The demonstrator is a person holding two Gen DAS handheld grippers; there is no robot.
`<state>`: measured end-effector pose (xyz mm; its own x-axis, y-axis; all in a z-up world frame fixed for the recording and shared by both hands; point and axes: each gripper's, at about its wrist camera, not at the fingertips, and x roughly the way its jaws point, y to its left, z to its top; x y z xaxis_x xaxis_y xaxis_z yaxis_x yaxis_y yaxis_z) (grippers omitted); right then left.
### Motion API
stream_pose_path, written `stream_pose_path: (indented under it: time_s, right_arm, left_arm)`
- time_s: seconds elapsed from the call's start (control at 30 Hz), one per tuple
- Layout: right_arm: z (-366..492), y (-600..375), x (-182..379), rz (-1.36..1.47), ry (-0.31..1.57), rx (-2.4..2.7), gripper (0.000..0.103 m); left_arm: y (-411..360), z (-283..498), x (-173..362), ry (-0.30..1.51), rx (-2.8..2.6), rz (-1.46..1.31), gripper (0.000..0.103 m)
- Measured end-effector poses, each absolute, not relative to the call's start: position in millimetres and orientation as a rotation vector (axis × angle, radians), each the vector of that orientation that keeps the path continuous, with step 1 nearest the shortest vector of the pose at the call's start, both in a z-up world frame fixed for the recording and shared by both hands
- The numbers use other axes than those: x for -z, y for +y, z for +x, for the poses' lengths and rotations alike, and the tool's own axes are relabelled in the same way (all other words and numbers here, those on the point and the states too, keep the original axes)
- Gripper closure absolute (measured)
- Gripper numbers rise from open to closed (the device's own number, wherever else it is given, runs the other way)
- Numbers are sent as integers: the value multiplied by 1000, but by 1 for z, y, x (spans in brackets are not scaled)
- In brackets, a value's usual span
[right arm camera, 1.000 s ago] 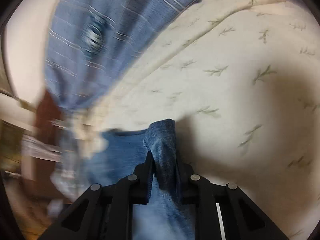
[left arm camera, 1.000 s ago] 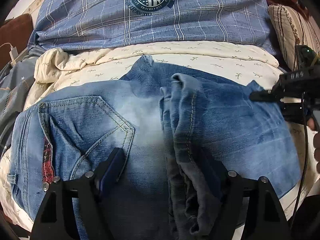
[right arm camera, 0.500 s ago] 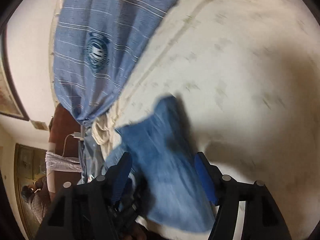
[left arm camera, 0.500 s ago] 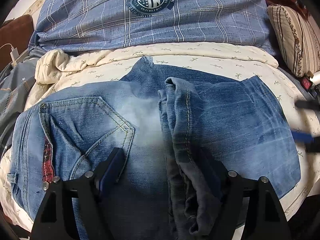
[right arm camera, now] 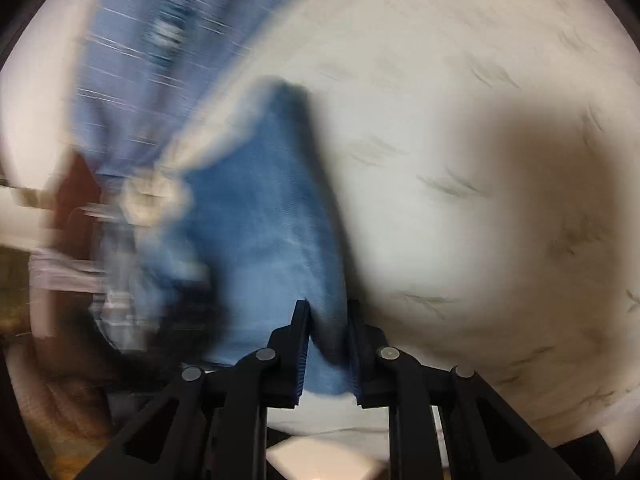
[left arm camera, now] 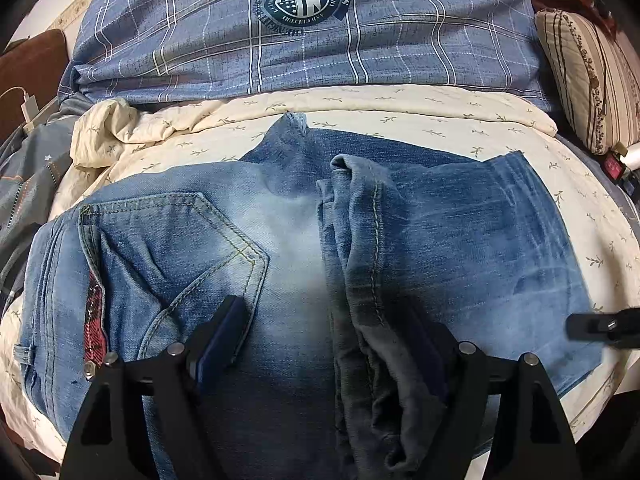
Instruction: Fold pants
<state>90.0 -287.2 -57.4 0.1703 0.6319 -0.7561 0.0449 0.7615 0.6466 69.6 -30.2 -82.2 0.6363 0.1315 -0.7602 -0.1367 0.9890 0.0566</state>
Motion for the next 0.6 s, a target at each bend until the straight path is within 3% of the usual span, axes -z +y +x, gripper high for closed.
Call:
stream_pose_path:
  time_s: [0.1,0.23,0.4,0.43,0.47,0.5,0.53,0.6]
  right_arm:
    - [82,-277,35,517,1310,-443,82]
    - [90,-280,47,557,1377,-427,79]
    - [98,-279,-10,475,1258,-443,75]
    - [102,-278,-17,483,1232,-455,72]
    - [109,-275,-23,497,1212,-480,63]
    - [118,-265,-27,504,1201,-502,44]
    - [124,-260,-29,496,1188,-517,38]
    - [138,-245,-29,486,1160,-558,37]
  left_arm:
    - [-30,70,82,871,-151,-10,23]
    - [-30,69,82,870,-147,-8,23]
    - [-30,69,82,873,-148,-10,22]
    - [-30,69,82,874,-149,-11,22]
    - [-30,69,82,874,-149,-11,22]
    - [-30,69,82,873,-148,-11,22]
    - [-30,69,82,873,-146,-11,22]
    - [-30,69,82,873,-144,-10,22]
